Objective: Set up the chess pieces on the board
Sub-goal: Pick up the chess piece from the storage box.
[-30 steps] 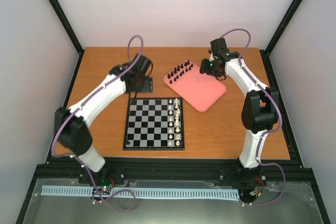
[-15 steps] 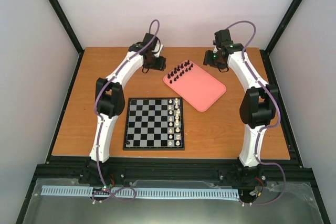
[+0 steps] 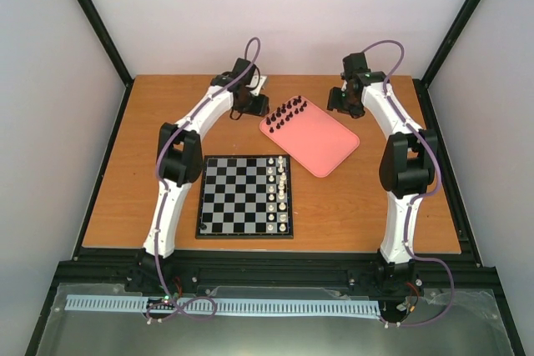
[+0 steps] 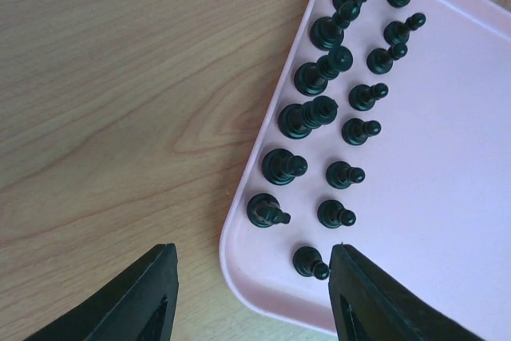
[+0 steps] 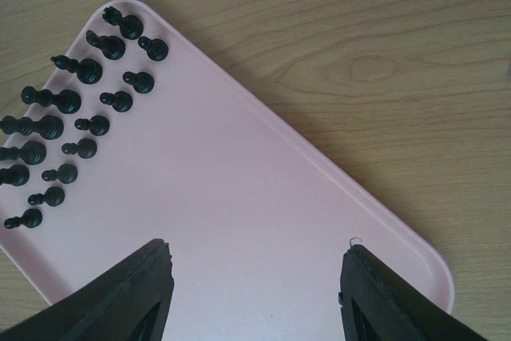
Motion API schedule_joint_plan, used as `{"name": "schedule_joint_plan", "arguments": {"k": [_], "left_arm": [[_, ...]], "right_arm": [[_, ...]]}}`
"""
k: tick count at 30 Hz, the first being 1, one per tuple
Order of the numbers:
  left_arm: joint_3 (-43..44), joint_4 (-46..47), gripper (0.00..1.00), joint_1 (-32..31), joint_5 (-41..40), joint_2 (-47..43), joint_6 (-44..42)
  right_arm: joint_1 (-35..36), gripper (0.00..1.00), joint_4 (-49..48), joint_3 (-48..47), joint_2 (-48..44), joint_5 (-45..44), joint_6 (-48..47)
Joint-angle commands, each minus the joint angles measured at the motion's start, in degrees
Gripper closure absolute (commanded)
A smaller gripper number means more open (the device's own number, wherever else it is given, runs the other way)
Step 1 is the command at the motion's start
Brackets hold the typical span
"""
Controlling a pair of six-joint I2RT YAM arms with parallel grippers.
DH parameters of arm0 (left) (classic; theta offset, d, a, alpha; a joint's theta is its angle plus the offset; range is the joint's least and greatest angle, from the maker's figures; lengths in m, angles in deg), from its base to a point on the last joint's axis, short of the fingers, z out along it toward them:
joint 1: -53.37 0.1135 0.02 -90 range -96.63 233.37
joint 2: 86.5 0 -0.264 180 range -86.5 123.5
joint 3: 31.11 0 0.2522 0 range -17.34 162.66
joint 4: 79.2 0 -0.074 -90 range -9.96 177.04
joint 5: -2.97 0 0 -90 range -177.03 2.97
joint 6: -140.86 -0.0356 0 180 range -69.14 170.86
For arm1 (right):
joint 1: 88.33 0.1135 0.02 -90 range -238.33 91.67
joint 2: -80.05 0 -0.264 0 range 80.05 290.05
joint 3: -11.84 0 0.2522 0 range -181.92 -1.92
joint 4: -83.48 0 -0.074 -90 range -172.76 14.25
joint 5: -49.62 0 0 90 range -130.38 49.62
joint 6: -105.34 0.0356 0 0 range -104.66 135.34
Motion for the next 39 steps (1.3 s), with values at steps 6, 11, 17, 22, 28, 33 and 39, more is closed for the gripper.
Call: {"name": "schedule_joint_plan", "arguments": {"k": [6, 11, 17, 22, 28, 33, 39], "left_arm": [[4.07, 1.73, 0.49, -2.16, 1.07, 4.14, 0.18], [4.41, 2.23, 0.5, -2.61, 1.28, 4.92, 0.92], [5.48, 2.47, 0.54, -2.74, -0.09, 6.36, 2.16], [6.23, 2.82, 0.58, -2.83, -0.27, 7.54, 2.87], [6.38, 2.76, 0.59, -2.83, -0.64, 7.94, 2.84], [6.39, 2.74, 0.59, -2.83, -0.46, 8.2, 2.9], [6.31, 2.41, 0.64, -2.83, -0.58, 8.39, 2.99]], "right_arm": [[-0.3, 0.33, 0.69, -0.31, 1.23, -1.01, -1.48], [-0.44, 0.33, 0.7, -0.41, 1.61, -0.97, -1.52], [-0.7, 0.33, 0.95, -0.58, 1.9, -1.0, -1.76], [-0.92, 0.33, 1.05, -0.59, 1.99, -1.0, -1.85], [-1.14, 0.33, 1.19, -0.64, 1.98, -1.16, -1.91], [-1.19, 0.33, 1.18, -0.8, 2.12, -0.99, -1.86], [-1.27, 0.33, 1.29, -0.77, 2.23, -0.99, -1.87]]}}
